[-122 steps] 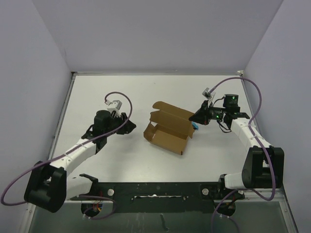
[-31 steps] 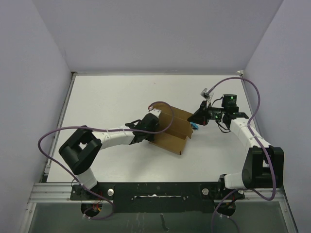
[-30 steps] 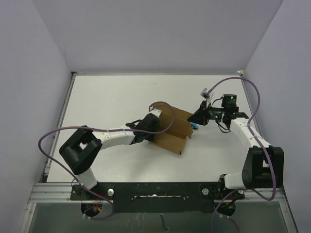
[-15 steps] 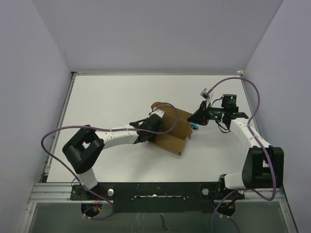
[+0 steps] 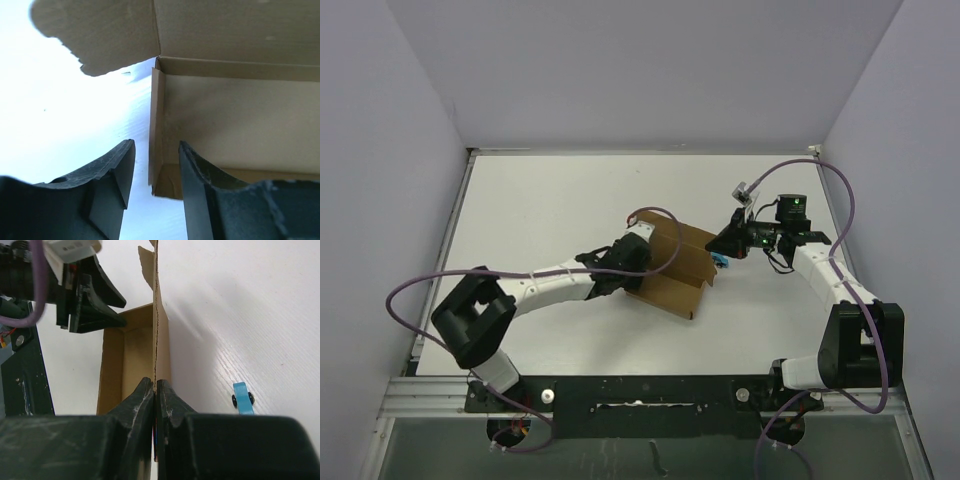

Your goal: Fold the paper box

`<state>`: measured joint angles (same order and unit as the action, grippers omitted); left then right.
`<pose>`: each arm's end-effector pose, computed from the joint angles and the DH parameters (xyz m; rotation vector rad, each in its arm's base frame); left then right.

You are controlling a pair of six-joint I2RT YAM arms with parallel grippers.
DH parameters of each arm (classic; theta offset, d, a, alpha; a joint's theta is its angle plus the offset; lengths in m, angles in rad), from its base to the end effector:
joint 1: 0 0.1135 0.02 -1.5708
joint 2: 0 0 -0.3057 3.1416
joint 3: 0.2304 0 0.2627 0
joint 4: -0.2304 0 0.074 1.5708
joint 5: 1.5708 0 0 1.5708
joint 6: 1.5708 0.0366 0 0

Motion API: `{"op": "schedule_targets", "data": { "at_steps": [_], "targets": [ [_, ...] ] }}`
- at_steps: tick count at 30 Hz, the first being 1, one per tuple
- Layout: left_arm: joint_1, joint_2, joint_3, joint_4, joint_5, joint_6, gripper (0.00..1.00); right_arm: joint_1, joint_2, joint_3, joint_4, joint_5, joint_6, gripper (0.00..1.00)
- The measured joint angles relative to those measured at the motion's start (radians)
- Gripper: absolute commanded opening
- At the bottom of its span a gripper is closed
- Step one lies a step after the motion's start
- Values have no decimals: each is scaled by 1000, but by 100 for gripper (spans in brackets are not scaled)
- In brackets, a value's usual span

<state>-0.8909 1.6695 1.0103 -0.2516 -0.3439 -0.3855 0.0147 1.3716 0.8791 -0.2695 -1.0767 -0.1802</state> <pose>0.2331 -0.2687 0.2228 0.4640 2.3704 -0.1557 0.2788 0.0363 0.2820 -0.7103 1.9599 1.1306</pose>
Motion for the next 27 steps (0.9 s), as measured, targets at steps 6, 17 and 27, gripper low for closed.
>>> {"op": "schedule_targets", "data": {
  "at_steps": [6, 17, 27],
  "targets": [
    [3, -163, -115, 87, 46, 13, 51, 0, 0, 0, -7, 0, -13, 0],
    [222, -501, -357, 288, 308, 23, 82, -2, 14, 4, -56, -39, -75, 0],
    [461, -573, -431, 510, 735, 18, 80, -12, 29, 21, -110, -70, -136, 0]
  ]
}}
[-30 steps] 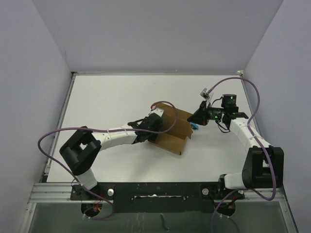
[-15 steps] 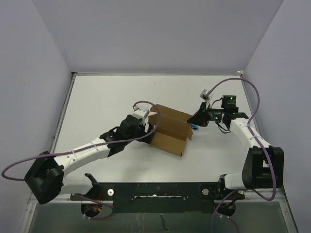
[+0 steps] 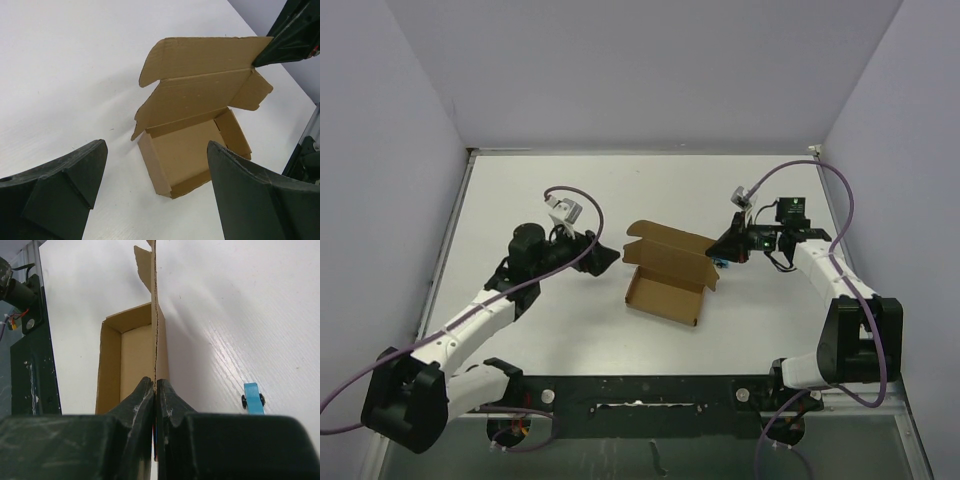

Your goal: Fold the paper box

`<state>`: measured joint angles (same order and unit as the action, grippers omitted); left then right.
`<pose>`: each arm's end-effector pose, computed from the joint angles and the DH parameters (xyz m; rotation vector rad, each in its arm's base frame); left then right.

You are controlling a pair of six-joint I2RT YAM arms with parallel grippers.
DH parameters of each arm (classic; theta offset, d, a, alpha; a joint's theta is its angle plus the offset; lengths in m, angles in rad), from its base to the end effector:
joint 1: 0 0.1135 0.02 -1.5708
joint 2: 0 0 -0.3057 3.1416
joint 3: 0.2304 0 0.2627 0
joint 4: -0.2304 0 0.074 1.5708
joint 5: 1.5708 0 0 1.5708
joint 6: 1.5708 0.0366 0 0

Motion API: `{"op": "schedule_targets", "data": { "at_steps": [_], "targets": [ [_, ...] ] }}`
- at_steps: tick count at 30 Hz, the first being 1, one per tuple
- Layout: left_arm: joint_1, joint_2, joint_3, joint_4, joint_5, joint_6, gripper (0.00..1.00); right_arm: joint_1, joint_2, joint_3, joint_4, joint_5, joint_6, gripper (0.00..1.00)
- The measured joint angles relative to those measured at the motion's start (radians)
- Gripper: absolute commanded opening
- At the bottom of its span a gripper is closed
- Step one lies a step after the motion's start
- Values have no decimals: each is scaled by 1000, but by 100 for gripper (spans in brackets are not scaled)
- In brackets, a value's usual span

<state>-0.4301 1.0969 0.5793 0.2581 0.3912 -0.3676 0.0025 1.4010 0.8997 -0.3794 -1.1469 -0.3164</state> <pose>0.2093 -0.1114 0.2834 0.3465 1.8777 -0.9085 0.2781 0.0341 0.2758 -0.7904 1.9365 1.1852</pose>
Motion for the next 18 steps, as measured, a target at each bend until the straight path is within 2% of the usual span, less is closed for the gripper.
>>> {"op": "schedule_targets", "data": {
  "at_steps": [9, 18],
  "targets": [
    [106, 59, 61, 4, 163, 38, 76, -16, 17, 35, -79, -48, -105, 0],
    [126, 101, 26, 148, 312, 18, 76, -16, 43, 55, -159, -65, -198, 0]
  ]
}}
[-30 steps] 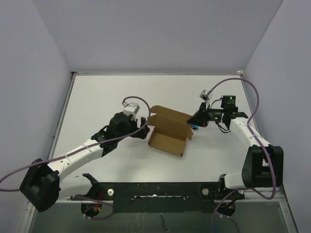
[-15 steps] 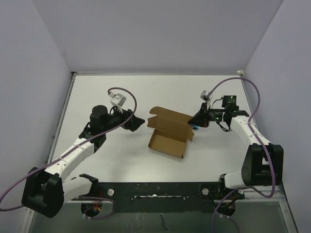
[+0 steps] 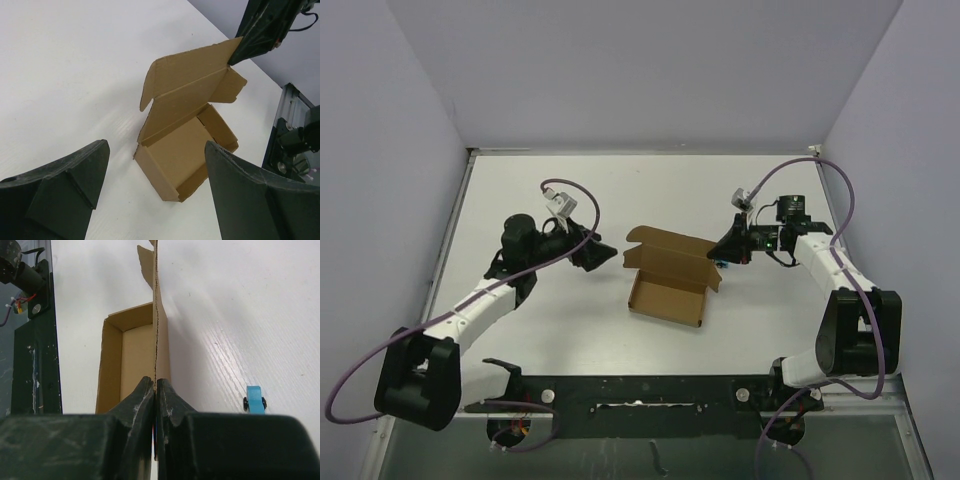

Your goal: Fold the paper box

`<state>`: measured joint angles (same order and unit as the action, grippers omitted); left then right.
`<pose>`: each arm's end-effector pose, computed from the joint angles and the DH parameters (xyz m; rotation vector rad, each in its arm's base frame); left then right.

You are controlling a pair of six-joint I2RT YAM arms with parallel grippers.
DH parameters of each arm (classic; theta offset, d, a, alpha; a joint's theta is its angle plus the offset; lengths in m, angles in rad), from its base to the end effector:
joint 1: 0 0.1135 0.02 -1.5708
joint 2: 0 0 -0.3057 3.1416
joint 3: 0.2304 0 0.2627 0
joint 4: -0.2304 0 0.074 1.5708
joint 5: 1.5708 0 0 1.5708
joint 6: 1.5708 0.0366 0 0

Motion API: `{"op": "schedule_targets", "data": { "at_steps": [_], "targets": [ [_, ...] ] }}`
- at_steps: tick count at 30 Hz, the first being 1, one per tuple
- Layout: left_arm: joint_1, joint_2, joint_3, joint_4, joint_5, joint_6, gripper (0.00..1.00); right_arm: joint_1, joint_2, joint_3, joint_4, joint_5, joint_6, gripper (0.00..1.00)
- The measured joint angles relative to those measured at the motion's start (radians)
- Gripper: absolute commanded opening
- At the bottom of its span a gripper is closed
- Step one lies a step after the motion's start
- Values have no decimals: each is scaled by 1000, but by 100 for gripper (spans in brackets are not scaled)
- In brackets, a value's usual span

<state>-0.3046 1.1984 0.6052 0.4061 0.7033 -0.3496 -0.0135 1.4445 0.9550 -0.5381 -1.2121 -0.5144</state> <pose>0.2357 -0.0989 0.2861 0.4959 1.7739 -1.0814 0.2808 0.0305 0.2751 -0.8892 1.8834 1.2196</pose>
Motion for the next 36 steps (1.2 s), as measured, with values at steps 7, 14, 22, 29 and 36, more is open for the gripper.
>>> {"op": "schedule_targets", "data": {
  "at_steps": [7, 14, 22, 29, 36],
  "targets": [
    [0, 93, 2, 64, 99, 30, 76, 0, 0, 21, -59, 0, -63, 0],
    [-18, 172, 9, 103, 175, 115, 71, 0, -24, 23, -81, -1, -89, 0],
    [-85, 250, 24, 108, 182, 198, 57, 9, -34, 23, -85, -3, -97, 0],
    [-135, 348, 78, 99, 158, 241, 29, 38, -34, 23, -85, -2, -105, 0],
    [-140, 375, 95, 119, 144, 246, 0, 56, -33, 24, -89, 4, -111, 12]
  ]
}}
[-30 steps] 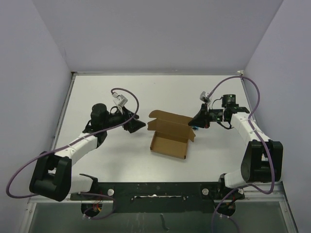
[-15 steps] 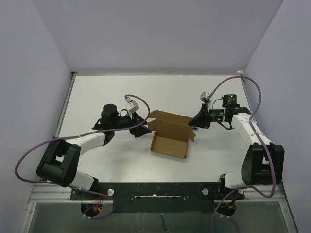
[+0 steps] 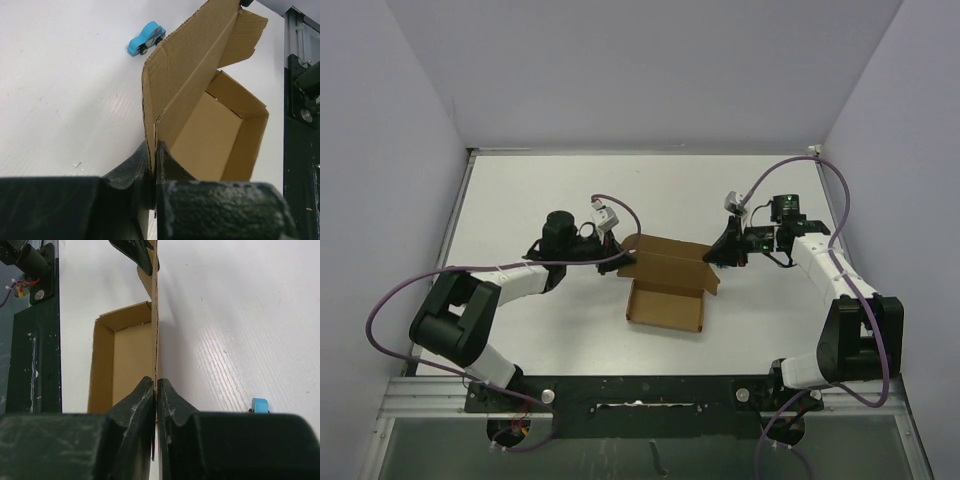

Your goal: Fold the paper box

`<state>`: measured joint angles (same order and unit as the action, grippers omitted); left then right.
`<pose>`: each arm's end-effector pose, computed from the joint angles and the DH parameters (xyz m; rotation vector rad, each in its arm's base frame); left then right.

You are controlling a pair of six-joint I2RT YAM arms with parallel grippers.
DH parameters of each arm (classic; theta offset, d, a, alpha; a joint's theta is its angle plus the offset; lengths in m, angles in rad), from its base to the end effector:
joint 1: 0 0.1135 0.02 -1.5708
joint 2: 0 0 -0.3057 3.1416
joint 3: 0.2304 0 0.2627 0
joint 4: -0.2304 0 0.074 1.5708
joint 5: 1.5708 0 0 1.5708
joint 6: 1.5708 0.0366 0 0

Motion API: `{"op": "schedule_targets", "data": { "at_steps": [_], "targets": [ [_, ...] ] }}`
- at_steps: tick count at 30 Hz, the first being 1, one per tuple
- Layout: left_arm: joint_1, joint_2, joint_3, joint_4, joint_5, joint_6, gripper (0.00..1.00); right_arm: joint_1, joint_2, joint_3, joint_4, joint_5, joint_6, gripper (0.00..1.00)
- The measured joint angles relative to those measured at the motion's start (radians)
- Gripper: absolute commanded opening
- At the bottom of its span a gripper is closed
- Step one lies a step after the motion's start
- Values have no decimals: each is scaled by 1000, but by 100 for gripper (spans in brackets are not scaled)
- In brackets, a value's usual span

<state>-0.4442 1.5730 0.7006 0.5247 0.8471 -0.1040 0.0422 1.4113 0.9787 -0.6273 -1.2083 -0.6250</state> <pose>0.2803 -0.1638 0.2284 0.9026 1.7495 -1.1710 0.2696 0.0456 0.2867 -1.0232 1.8209 1.2048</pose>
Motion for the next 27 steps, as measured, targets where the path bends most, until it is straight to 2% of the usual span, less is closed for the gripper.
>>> {"op": "schedule_targets", "data": {
  "at_steps": [7, 8, 10, 15, 18, 21, 27],
  "targets": [
    [-14, -2, 0, -8, -48, 21, 0, -6, -2, 46, -57, 64, -43, 47],
    [-18, -4, -1, -13, -66, 27, 0, -9, -5, 61, -72, 79, -57, 54],
    [-24, -17, -7, -31, -100, 40, 0, -18, -35, 89, -101, 119, -97, 62],
    [-80, -105, -27, -110, -241, 85, 0, 6, -191, 95, -147, 141, -197, 65],
    [-112, -135, -27, -137, -302, 96, 0, 137, -248, 82, -177, 106, -288, 65],
    [-136, -146, -27, -158, -360, 101, 0, 300, -237, 10, -189, 94, -363, 65],
    [-153, -146, -27, -195, -440, 87, 0, 523, -129, -108, -143, 245, -363, 66]
  ]
}}
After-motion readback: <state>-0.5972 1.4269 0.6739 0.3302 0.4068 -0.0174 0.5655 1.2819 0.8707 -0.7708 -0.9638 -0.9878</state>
